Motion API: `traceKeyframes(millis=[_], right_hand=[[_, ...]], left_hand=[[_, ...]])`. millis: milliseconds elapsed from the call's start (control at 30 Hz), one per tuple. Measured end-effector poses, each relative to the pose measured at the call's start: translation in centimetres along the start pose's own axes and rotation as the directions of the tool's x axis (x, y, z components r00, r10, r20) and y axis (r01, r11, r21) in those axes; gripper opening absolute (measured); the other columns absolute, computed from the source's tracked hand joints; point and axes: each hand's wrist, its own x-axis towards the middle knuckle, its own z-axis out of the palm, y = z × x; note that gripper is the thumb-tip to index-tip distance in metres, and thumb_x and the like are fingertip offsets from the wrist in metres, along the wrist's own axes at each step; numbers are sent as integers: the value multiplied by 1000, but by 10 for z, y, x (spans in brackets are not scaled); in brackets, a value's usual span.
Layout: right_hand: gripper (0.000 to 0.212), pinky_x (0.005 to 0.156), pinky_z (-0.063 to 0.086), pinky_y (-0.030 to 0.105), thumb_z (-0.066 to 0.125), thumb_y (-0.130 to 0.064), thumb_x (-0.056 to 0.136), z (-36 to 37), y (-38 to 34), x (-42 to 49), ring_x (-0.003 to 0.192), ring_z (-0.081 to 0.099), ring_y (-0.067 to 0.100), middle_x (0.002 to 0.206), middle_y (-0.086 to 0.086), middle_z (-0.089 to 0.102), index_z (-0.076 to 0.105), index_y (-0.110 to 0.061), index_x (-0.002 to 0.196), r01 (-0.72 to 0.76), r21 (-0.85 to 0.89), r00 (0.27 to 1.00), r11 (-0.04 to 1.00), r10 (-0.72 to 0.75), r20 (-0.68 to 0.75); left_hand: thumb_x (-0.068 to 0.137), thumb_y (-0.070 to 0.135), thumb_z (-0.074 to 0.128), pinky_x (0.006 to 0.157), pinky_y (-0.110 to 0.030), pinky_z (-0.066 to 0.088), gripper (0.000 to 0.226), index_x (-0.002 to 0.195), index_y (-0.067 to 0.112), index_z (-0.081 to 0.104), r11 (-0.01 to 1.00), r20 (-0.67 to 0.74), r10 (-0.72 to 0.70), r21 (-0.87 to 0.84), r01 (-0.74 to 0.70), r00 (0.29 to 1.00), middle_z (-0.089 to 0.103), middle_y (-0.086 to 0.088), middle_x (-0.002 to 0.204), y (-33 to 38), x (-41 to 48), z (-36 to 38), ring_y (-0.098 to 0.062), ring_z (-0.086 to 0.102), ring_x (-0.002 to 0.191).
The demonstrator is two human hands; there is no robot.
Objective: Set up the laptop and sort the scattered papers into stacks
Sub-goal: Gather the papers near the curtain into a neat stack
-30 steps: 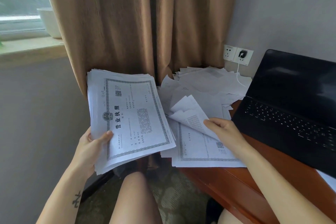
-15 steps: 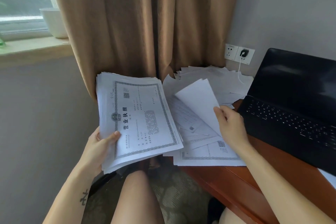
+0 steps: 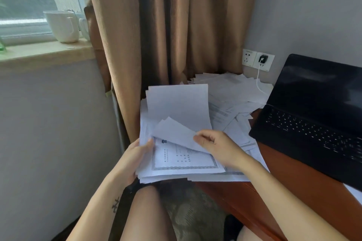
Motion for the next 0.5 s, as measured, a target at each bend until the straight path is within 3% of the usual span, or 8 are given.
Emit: traceKeyframes(millis=[67, 133, 200, 233, 300, 400, 433, 500], right_hand=[[24, 95, 50, 35, 56, -42, 101, 1, 3, -3, 104, 65, 17, 104, 1, 71, 71, -24, 105, -16, -9, 1000, 1000, 16, 16], [27, 101, 49, 30, 59, -49, 97, -2, 3, -7, 109, 64, 5, 109, -11, 72, 73, -29, 107, -33, 8, 997, 999, 33, 68], [42, 107, 42, 26, 58, -64, 90, -6, 1, -11, 117, 61, -2, 119, -18, 70, 73, -31, 112, -49, 63, 990, 997, 40, 135], [46, 108, 39, 24, 55, -66, 91, -9, 3, -11, 120, 59, -2, 121, -18, 69, 73, -30, 114, -47, 98, 992, 994, 35, 124], [42, 109, 38, 21, 49, -58, 96, -12, 11, -6, 125, 56, -3, 126, -19, 67, 72, -29, 116, -35, 137, 999, 990, 40, -29], [41, 113, 37, 27, 51, -52, 100, -16, 33, 8, 136, 43, 7, 137, -18, 51, 55, -33, 137, -127, -143, 961, 982, 86, -262], [49, 117, 33, 33, 51, -52, 99, -14, 41, 10, 139, 37, 10, 141, -18, 46, 49, -32, 144, -160, -262, 963, 952, 91, -254], [54, 119, 20, 32, 50, -47, 101, -7, 46, 7, 142, 29, 13, 147, -14, 43, 41, -28, 151, -170, -454, 971, 875, 69, -230]], left_hand=[[106, 55, 47, 97, -46, 57, 44, 124, 19, 66, 997, -32, -61, -48, 60, 998, 80, -5, 108, -1, 0, -2, -26, 76, 101], [100, 70, 42, 103, -48, 54, 58, 127, 24, 65, 989, -41, -111, -104, 106, 993, 79, -5, 114, -2, 3, -4, -27, 75, 107], [97, 73, 42, 105, -48, 53, 60, 130, 28, 65, 982, -16, -108, -155, 105, 994, 78, -4, 118, -1, 3, -4, -27, 75, 108], [96, 73, 46, 106, -48, 52, 60, 131, 28, 65, 979, -21, -109, -177, 103, 994, 77, -3, 120, -2, 4, -3, -27, 74, 110], [96, 68, 54, 110, -51, 49, 55, 131, 28, 67, 977, -22, -100, -193, 93, 995, 77, -3, 121, -2, 4, -3, -28, 73, 112], [98, 56, 61, 113, -51, 46, 46, 131, 25, 67, 981, 35, -93, -168, 98, 995, 77, -4, 122, -1, 2, -3, -29, 73, 114], [99, 52, 62, 113, -50, 47, 43, 130, 24, 68, 985, 52, -93, -142, 100, 994, 77, -4, 121, -1, 1, -2, -28, 73, 113], [100, 46, 64, 110, -48, 49, 38, 128, 21, 68, 995, 69, -72, -69, 77, 995, 78, -4, 118, 0, 0, 0, -27, 74, 110]])
